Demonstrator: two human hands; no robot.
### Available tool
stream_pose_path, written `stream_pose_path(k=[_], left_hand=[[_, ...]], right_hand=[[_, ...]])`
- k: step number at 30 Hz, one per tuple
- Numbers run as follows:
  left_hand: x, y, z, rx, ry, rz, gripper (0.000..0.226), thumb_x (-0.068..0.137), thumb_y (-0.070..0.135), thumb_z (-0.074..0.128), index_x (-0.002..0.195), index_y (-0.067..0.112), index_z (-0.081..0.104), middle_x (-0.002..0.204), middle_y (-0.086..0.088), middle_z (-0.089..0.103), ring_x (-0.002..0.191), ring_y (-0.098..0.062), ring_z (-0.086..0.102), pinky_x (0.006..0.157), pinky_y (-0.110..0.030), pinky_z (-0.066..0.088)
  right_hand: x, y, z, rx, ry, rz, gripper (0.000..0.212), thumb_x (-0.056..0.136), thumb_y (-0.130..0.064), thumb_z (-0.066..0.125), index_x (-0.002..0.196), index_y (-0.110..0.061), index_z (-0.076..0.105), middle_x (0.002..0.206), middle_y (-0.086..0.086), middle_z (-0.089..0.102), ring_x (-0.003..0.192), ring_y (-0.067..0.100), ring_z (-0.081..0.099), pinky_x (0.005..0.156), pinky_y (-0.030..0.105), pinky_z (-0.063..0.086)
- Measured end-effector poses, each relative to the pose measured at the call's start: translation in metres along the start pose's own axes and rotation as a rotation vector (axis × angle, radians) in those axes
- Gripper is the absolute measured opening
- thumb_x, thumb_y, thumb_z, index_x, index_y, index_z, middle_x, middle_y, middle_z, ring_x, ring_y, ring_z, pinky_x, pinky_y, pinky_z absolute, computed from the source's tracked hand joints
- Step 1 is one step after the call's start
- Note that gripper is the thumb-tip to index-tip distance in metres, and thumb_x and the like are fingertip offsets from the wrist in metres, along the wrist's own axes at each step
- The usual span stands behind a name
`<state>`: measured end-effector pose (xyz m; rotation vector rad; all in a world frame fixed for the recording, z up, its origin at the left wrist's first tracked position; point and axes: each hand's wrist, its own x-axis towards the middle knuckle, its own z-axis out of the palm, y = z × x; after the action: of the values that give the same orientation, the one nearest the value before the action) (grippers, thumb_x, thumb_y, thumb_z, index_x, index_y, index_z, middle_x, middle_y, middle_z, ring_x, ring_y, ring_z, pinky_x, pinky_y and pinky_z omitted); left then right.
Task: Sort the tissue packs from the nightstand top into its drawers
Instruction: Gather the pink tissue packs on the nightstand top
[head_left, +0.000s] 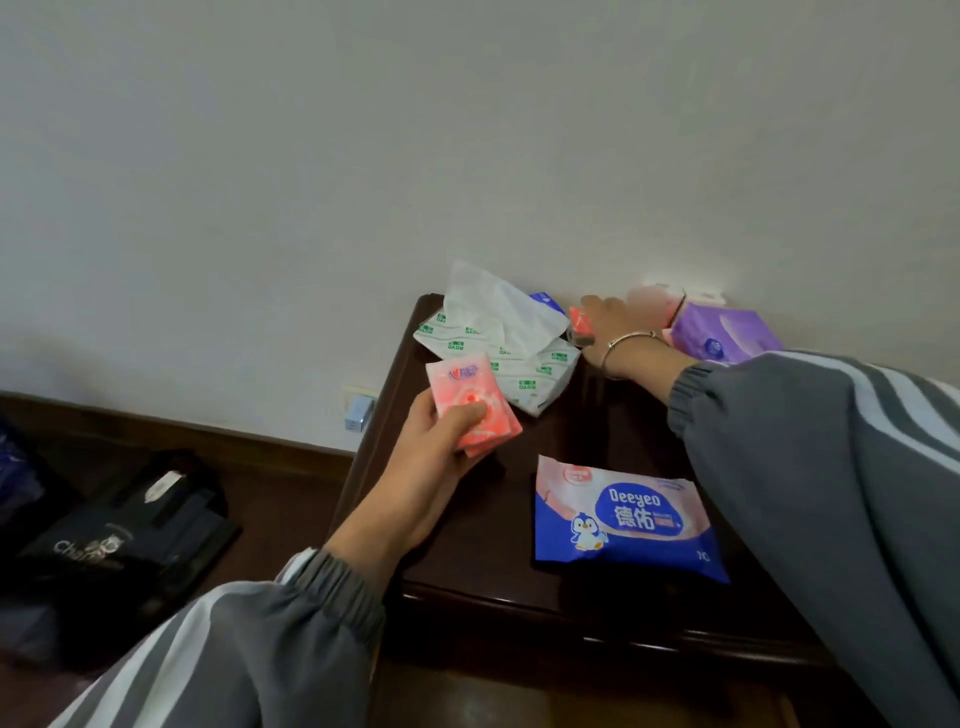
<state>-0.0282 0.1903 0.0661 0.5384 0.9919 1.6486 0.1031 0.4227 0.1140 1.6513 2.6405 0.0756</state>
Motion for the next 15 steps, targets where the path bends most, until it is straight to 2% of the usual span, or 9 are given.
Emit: stream_pose_path(k=[3,6,9,11,15], left_hand=[[0.003,-0.003,-0.004,0.005,-0.013,0.012,0.039,0.09,0.012,0.059,0.127,0.017,0.048,0.121,-0.007,0.066,0.108,-0.021,0.067,0.089,-0.038,0.056],[0.006,-0.007,-0.007,-0.009,-0.018,0.014,0.04,0.089,0.014,0.061,0.127,0.018,0.049,0.119,-0.006,0.067,0.108,-0.021,0.067,0.091,-0.039,0.054],[0.008,-0.007,-0.008,-0.028,-0.024,0.017,0.04,0.089,0.014,0.061,0.126,0.019,0.05,0.117,-0.004,0.068,0.108,-0.021,0.067,0.09,-0.039,0.055],[0.008,-0.008,-0.007,-0.036,-0.02,0.02,0.041,0.089,0.013,0.06,0.128,0.017,0.049,0.118,-0.005,0.068,0.108,-0.021,0.067,0.091,-0.041,0.054],[0.005,-0.006,-0.006,-0.034,-0.01,0.017,0.04,0.09,0.013,0.06,0.128,0.016,0.048,0.119,-0.006,0.067,0.107,-0.021,0.067,0.09,-0.039,0.055]], right_hand=[[0.017,0.008,0.005,-0.144,-0.012,-0.05,0.044,0.083,-0.028,0.058,0.124,-0.018,0.043,0.12,0.009,0.059,0.121,0.031,0.046,0.104,0.046,0.032],[0.028,0.012,0.004,-0.256,0.03,-0.055,0.053,0.079,-0.036,0.063,0.127,-0.021,0.045,0.122,0.007,0.057,0.12,0.03,0.043,0.098,0.046,0.031],[0.036,0.013,-0.001,-0.308,0.001,-0.069,0.053,0.072,-0.047,0.066,0.117,-0.021,0.053,0.118,0.008,0.055,0.115,0.032,0.044,0.091,0.043,0.036],[0.038,0.013,-0.002,-0.248,-0.027,-0.064,0.053,0.069,-0.049,0.066,0.114,-0.022,0.054,0.112,0.008,0.057,0.113,0.032,0.044,0.09,0.043,0.035],[0.038,0.011,0.002,-0.125,0.009,-0.063,0.05,0.075,-0.056,0.056,0.114,-0.025,0.051,0.11,0.007,0.062,0.113,0.03,0.045,0.098,0.046,0.027]])
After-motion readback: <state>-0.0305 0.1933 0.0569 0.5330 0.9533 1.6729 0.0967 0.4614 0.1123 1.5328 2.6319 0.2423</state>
